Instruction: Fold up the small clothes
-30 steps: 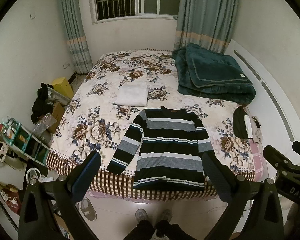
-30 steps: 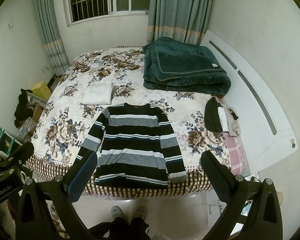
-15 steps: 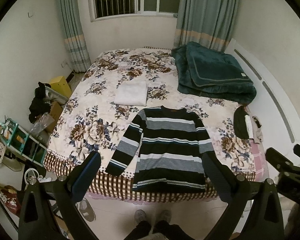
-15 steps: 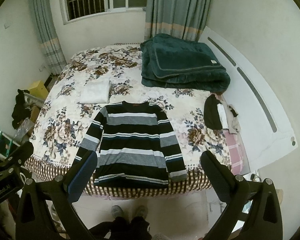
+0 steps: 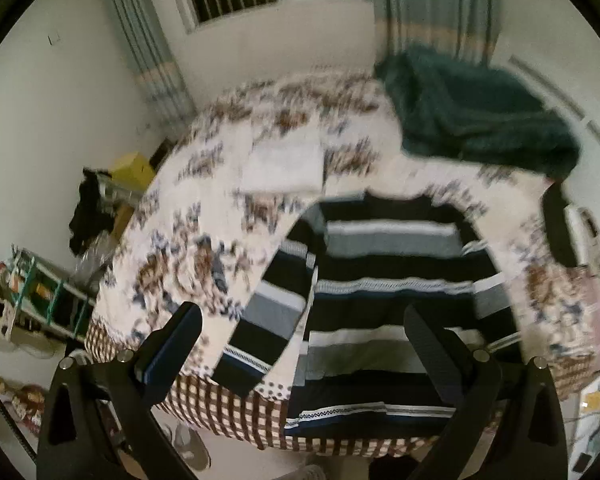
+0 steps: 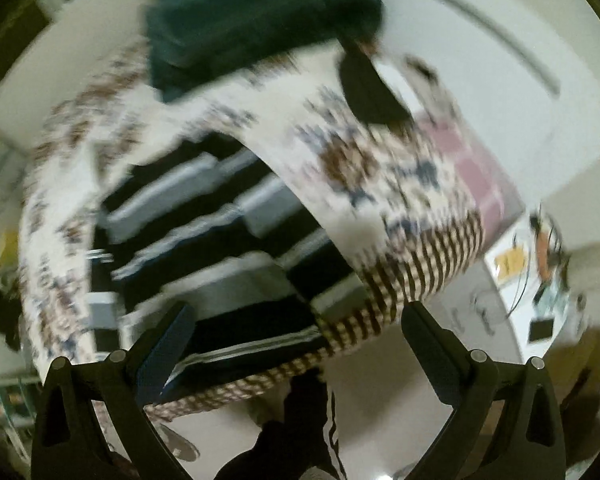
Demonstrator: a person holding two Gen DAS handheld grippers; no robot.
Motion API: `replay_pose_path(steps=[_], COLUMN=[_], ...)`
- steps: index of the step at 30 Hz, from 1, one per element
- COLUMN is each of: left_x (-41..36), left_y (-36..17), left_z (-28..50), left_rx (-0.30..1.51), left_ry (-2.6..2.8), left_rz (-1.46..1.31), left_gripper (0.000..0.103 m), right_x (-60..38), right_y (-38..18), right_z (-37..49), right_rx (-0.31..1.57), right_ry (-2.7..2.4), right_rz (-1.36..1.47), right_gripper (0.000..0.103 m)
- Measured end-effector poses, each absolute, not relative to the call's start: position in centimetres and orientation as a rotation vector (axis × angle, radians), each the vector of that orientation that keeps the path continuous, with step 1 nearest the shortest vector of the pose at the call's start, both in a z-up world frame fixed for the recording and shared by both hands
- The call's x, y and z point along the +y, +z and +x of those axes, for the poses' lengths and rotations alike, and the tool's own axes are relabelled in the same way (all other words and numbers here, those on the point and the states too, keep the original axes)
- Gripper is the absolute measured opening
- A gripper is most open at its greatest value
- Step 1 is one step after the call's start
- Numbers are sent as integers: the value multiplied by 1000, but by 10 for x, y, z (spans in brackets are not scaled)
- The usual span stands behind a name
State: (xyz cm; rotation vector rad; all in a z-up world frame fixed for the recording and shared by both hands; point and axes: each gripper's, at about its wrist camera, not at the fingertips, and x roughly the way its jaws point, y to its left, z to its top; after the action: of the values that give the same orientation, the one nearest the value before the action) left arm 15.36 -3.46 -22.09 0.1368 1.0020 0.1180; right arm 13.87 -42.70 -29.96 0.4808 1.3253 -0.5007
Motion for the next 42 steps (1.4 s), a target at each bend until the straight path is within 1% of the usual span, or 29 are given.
replay_pose_path(steps=[1, 2, 5, 7, 9, 11, 12, 13, 14, 15, 16, 18, 23, 26, 29, 32, 33, 34, 35, 36, 37, 41, 42], left_x=[-34, -40, -49, -57, -55, -59, -62, -66, -69, -72, -76, -85, -106, -117, -129, -139, -143, -145, -147, -150, -151, -151, -150], left_y=[-238, -269, -326, -373, -400, -436, -448, -462, -472, -480, -486, -500, -508, -505, -505, -507, -508, -509, -511, -512, -513, -520, -523], left_z=[157, 167, 182, 192, 195, 199, 201, 202, 203, 203, 203, 204, 210, 216, 225, 231, 233, 233, 234, 234, 233, 231, 231], left_rx=[1020, 1055, 1111, 1168, 1210, 1261, 1277, 1297, 1309, 1317, 1324, 1338, 1350, 1332, 1330, 1327, 1329, 1333, 1335, 1336, 1339, 1354, 1363], left_ry=[130, 156, 211, 250, 273, 300, 306, 312, 312, 309, 305, 289, 231, 213, 190, 174, 165, 159, 154, 150, 145, 134, 135], left_rz=[144, 161, 199, 209, 208, 216, 221, 230, 239, 247, 259, 286, 301, 291, 264, 254, 250, 246, 244, 243, 242, 239, 238], left_gripper=[103, 103, 103, 103, 103, 103, 103, 103, 103, 103, 103, 103, 103, 103, 103, 103, 103, 103, 103, 103, 103, 103, 103], right_x=[-444, -462, -513, -527, -538, -541, -540, -539, -537, -536, -536, -543, -598, -642, -682, -717, -728, -736, -741, -746, -748, -739, -736], right_y=[-331, -367, -485, -538, -595, -634, -647, -660, -672, -676, -675, -661, -594, -559, -550, -563, -574, -581, -588, -594, -599, -636, -644], right_z=[142, 146, 151, 148, 138, 131, 129, 127, 124, 123, 120, 111, 96, 102, 120, 138, 139, 136, 130, 120, 109, 80, 78], right_rx=[1350, 1376, 1494, 1557, 1639, 1678, 1700, 1717, 1726, 1734, 1717, 1653, 1510, 1439, 1393, 1399, 1406, 1406, 1392, 1354, 1316, 1169, 1143], right_ry=[-503, -503, -508, -506, -502, -464, -446, -423, -385, -386, -391, -411, -497, -556, -625, -664, -700, -734, -771, -818, -837, -796, -788], right_rz=[507, 537, 610, 633, 664, 698, 708, 725, 747, 733, 728, 752, 825, 807, 742, 740, 768, 805, 847, 922, 995, 1336, 1388], right_gripper=[103, 103, 103, 102, 101, 96, 90, 72, 57, 25, 10, 7, 6, 6, 6, 8, 16, 34, 42, 56, 65, 68, 71])
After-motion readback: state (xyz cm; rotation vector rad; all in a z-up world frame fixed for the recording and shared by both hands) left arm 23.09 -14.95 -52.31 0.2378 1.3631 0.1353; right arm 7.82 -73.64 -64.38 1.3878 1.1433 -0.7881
